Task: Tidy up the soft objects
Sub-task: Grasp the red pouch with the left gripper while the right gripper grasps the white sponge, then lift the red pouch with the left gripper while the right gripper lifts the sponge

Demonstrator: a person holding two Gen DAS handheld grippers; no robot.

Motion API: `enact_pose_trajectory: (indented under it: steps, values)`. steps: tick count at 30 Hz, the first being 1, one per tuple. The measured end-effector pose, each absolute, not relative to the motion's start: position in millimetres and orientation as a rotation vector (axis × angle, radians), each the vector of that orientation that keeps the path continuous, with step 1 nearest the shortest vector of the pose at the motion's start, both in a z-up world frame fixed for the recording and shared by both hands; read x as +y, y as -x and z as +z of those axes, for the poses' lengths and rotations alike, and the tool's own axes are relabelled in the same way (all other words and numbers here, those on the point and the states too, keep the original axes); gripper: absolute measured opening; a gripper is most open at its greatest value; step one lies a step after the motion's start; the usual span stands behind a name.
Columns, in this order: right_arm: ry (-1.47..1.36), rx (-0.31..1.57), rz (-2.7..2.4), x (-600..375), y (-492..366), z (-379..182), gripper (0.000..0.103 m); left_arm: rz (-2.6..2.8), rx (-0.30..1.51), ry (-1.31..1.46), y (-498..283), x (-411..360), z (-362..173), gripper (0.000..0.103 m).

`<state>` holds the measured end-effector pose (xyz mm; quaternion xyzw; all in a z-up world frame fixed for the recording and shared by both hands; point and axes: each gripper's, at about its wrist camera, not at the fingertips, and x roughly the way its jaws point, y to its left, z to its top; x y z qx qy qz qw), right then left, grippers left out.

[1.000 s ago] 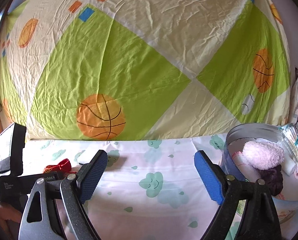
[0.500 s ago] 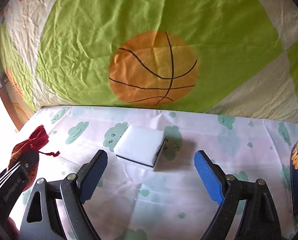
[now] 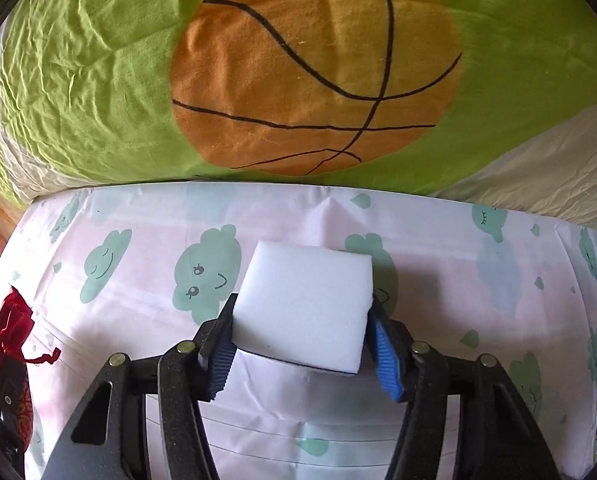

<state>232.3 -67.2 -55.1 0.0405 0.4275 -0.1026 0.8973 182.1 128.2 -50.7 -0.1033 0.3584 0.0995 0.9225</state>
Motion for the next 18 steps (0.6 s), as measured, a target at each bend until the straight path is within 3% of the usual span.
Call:
enact_pose_trajectory:
  steps: [6,18]
  values:
    - [-0.014,0.862,-0.150,-65,-198,-51,0.058,0.203,0.711,0.189,-177,123,-47,0.023]
    - [0.134,0.462,-0.123,-97,-39,0,0.058,0.104,0.603,0.166,-139,92,-30,0.023]
